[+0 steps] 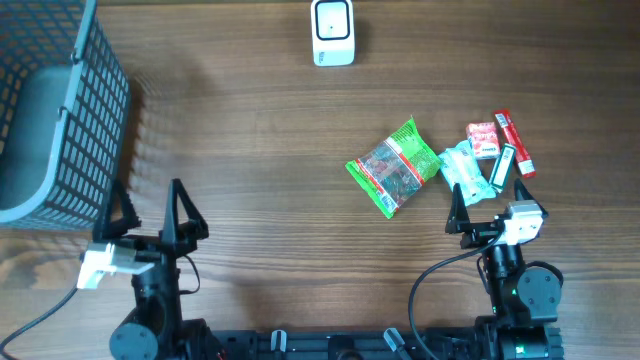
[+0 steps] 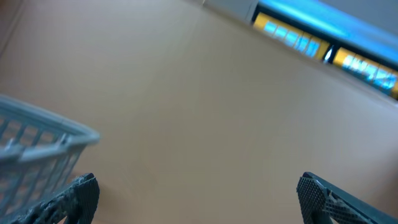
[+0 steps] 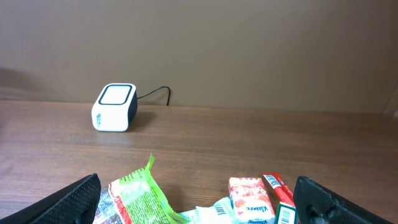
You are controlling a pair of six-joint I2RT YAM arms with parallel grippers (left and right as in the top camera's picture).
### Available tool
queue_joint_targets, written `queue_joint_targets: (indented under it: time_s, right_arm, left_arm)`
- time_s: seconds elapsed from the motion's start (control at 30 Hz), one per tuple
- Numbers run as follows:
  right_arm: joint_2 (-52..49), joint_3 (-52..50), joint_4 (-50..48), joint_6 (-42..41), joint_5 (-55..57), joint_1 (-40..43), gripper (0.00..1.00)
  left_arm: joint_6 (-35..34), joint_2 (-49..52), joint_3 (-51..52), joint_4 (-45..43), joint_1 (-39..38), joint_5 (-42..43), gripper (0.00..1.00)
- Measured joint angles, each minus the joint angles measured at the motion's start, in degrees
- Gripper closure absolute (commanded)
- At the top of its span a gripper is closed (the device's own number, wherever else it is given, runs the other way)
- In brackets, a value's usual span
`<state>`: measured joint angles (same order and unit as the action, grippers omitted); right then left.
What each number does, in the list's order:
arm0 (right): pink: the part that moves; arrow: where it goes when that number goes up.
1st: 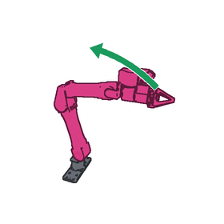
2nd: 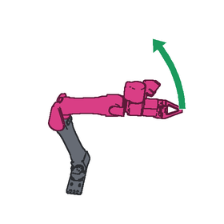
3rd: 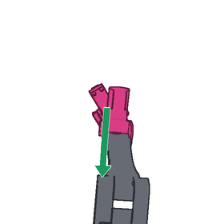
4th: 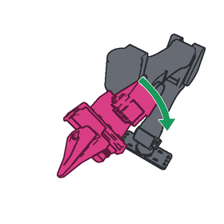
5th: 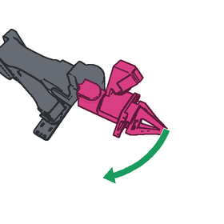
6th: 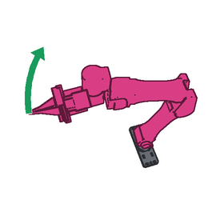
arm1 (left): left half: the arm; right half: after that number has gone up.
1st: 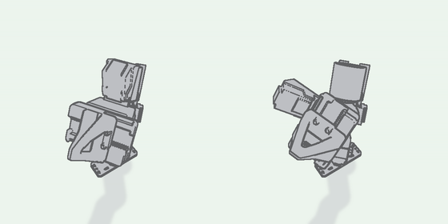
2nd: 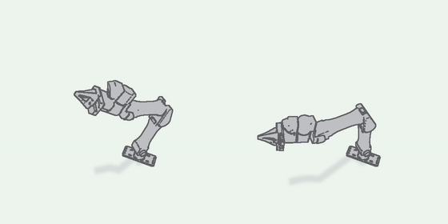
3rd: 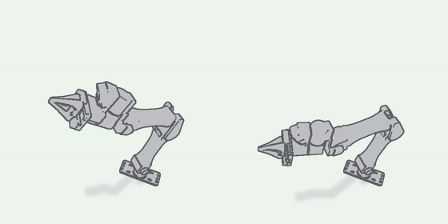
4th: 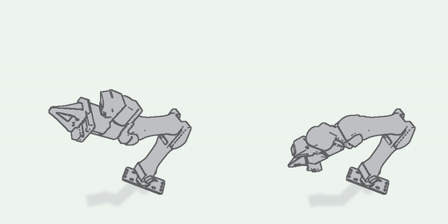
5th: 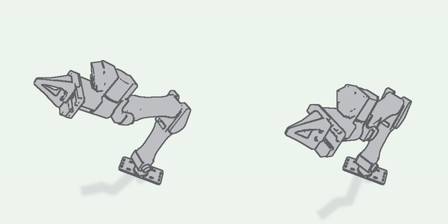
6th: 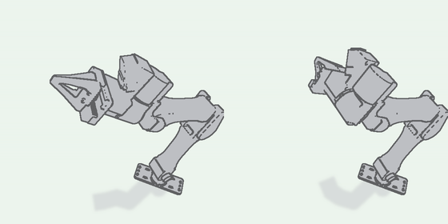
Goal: Scan the item barcode
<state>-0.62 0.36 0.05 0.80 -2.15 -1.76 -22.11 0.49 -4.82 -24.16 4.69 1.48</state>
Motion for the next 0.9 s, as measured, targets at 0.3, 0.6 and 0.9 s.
queue_joint_targets:
  time_s: [0.3, 0.6, 0.9]
  right_arm:
    - [0.0, 0.0, 0.0, 0.0, 0.0, 0.0, 0.0]
    - [0.0, 0.0, 0.0, 0.0, 0.0, 0.0, 0.0]
    - [0.0, 0.0, 0.0, 0.0, 0.0, 0.0, 0.01]
  left_arm:
    - [0.2, 0.02, 4.44, 24.61, -0.02, -0.96, 0.0]
    - [14.03, 0.13, 4.44, 28.02, 0.0, -0.63, 0.0]
    - [21.68, 0.13, 4.44, 27.82, -0.02, 1.66, 0.0]
